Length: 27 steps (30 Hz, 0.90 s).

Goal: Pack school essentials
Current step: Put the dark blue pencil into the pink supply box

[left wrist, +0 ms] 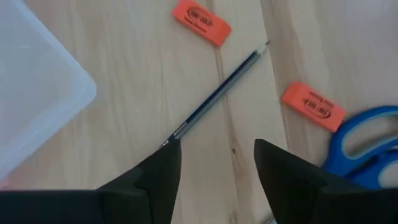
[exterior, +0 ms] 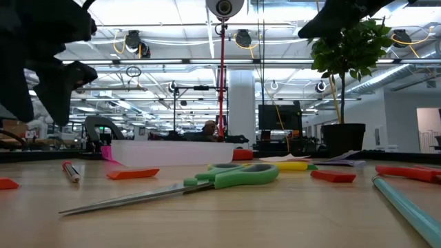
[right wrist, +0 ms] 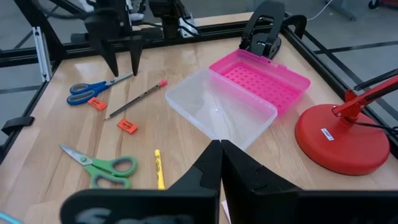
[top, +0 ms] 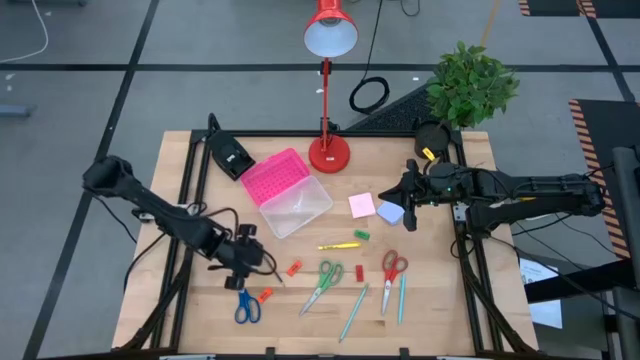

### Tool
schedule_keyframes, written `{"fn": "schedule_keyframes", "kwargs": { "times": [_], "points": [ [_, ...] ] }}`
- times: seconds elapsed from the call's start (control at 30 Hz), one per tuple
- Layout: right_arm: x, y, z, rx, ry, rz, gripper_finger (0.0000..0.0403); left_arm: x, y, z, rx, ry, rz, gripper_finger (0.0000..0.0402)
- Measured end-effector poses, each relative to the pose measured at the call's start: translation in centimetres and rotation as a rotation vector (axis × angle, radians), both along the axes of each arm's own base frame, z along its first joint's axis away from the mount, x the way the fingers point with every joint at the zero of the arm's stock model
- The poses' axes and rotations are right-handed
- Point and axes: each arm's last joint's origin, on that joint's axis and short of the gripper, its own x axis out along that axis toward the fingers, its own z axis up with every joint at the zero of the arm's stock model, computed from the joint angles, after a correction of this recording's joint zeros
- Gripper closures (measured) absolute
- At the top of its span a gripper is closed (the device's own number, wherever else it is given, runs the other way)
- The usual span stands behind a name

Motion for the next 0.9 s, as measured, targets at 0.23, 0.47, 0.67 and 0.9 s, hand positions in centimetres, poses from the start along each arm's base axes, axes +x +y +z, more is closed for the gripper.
{"fn": "schedule_keyframes", "kwargs": {
  "times": [0.23, 0.47, 0.67, 0.9],
  "points": [
    [0.0, 0.0, 0.0, -0.002, -0.003, 0.003, 0.0403, 0.9, -0.5, -0.9, 0.039, -0.017, -0.089, 0.0211],
    [0.0, 0.0, 0.0, 0.001, -0.003, 0.002, 0.0403, 1.2, -0.5, -2.1, 0.139, 0.012, -0.184, 0.0237],
    [0.0, 0.0, 0.0, 0.001, -0.003, 0.002, 0.0403, 1.9, -0.1, -3.0, 0.207, 0.027, -0.235, 0.0258],
    [0.0, 0.0, 0.0, -0.002, -0.003, 0.003, 0.0403, 2.6, 0.8, -4.5, 0.255, 0.099, -0.283, 0.0265]
  ]
}}
